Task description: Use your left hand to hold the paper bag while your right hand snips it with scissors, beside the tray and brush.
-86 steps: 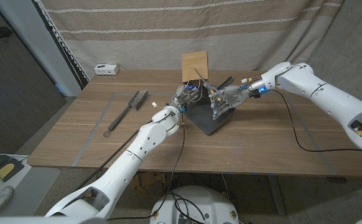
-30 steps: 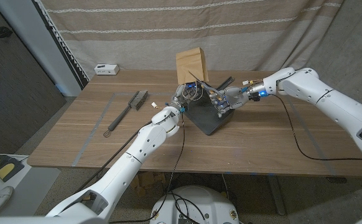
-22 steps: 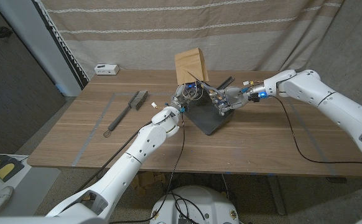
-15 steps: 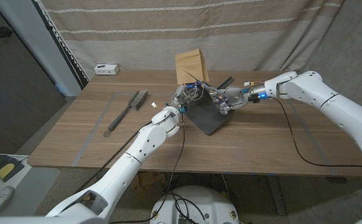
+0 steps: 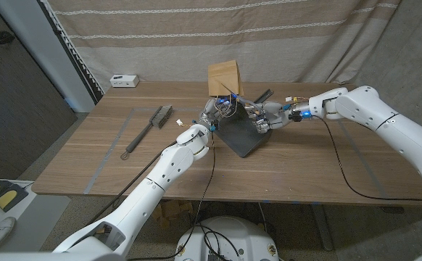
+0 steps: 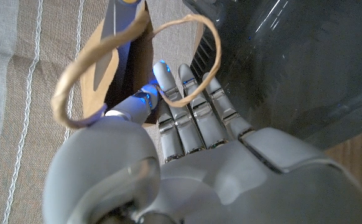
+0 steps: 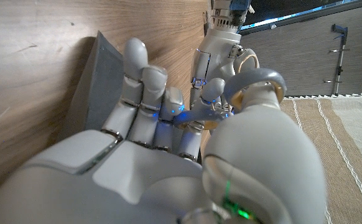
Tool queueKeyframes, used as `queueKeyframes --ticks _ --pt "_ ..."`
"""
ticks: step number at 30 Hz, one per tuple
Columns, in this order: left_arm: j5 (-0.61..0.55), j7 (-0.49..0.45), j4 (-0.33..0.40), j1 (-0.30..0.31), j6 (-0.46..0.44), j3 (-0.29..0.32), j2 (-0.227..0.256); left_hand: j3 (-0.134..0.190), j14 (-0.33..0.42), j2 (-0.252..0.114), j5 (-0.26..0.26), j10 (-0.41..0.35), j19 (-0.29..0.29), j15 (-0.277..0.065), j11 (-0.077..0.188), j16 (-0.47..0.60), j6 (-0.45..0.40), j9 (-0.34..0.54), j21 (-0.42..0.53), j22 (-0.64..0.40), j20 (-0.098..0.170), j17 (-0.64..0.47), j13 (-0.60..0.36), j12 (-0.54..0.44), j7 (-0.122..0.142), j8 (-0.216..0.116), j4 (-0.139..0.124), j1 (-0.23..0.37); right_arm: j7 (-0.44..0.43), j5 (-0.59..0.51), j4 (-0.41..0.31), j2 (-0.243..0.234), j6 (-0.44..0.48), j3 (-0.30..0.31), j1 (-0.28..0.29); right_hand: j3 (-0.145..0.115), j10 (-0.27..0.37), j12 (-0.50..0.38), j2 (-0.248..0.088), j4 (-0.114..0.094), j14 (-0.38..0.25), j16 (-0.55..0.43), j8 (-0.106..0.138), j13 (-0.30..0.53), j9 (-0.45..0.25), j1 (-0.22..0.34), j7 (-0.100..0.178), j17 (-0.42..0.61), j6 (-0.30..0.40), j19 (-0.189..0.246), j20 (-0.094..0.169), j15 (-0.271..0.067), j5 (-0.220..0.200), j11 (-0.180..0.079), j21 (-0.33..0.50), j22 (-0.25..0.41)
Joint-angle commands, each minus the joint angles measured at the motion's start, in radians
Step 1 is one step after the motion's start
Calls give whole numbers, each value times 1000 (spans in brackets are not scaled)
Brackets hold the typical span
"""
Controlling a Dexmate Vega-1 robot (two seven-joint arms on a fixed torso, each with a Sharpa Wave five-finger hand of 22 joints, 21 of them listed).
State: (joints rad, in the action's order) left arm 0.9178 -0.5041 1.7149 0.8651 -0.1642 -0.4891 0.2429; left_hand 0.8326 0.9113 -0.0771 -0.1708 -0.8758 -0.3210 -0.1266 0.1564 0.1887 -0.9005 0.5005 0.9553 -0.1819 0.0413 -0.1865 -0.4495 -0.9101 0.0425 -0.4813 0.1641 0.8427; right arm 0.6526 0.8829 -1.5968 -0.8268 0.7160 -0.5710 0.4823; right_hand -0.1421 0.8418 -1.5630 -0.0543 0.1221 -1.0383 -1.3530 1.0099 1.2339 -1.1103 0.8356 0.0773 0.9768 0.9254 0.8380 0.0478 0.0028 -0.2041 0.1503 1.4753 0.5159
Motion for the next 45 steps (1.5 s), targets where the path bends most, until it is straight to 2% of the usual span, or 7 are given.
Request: queueKeyframes --ticks 1,6,9,18,25,29,45 --pt "0 -3 3 3 -1 2 3 10 9 2 -6 -15 0 -103 52 -1 -109 1 3 -1 127 -3 -1 -7 45 -10 -2 9 -44 54 -19 1 6 20 25 -369 342 3 -136 -232 -185 23 268 1 27 -101 -66 -13 218 68 165 -219 -17 -326 12 -7" --pt "-1 -7 1 3 -1 2 1 10 9 3 -6 -15 1 -103 52 -1 -109 1 4 -1 127 -3 0 -8 44 -10 -2 9 -35 61 -23 -1 -16 24 33 -392 335 32 -135 -199 -199 61 287 -29 14 -84 -78 -55 239 75 166 -220 -44 -306 15 -30" --pt "0 -5 -2 2 -2 1 0 11 8 3 -6 -12 1 -103 53 -1 -106 1 5 -1 127 -3 2 -8 45 -9 -2 9 -54 86 -29 1 -16 41 48 -437 347 47 -130 -132 -221 59 282 -36 48 -29 -94 -51 267 91 166 -221 -91 -301 37 -26" --pt "-12 -16 -16 -4 0 -2 -5 12 9 3 -6 -12 2 -103 53 -1 -108 2 6 -1 127 -3 2 -11 45 -11 -2 9 -128 135 -70 -14 -2 79 86 -487 416 2 -118 -92 -291 -2 408 2 -113 -60 -77 161 272 147 164 -218 -308 -327 94 159" --pt "-15 -13 -17 -6 -2 -2 -3 13 8 3 -6 -11 3 -103 53 -1 -108 -2 8 -1 127 -3 4 -14 44 -10 -2 9 -128 121 -80 -24 -2 64 80 -473 421 -4 -87 -6 -280 -10 522 6 -131 -53 -63 214 223 132 164 -220 -293 -323 75 220" --pt "-14 -14 -16 -4 -2 0 -3 13 8 3 -6 -11 3 -103 53 -1 -107 2 8 -1 126 -3 5 -15 45 -12 -2 9 -139 139 -72 -16 3 71 82 -463 420 -5 -107 6 -273 13 554 6 -130 -56 -68 198 214 125 165 -220 -272 -324 66 218" --pt "-28 -38 -26 3 24 19 -5 15 7 3 -6 -9 5 -104 53 -1 -108 -1 10 -1 126 -3 7 -19 47 -11 -2 9 -157 178 -80 -21 -9 96 107 -463 434 -4 -119 9 -291 26 561 5 -127 -85 -60 214 217 139 166 -220 -263 -327 61 204"
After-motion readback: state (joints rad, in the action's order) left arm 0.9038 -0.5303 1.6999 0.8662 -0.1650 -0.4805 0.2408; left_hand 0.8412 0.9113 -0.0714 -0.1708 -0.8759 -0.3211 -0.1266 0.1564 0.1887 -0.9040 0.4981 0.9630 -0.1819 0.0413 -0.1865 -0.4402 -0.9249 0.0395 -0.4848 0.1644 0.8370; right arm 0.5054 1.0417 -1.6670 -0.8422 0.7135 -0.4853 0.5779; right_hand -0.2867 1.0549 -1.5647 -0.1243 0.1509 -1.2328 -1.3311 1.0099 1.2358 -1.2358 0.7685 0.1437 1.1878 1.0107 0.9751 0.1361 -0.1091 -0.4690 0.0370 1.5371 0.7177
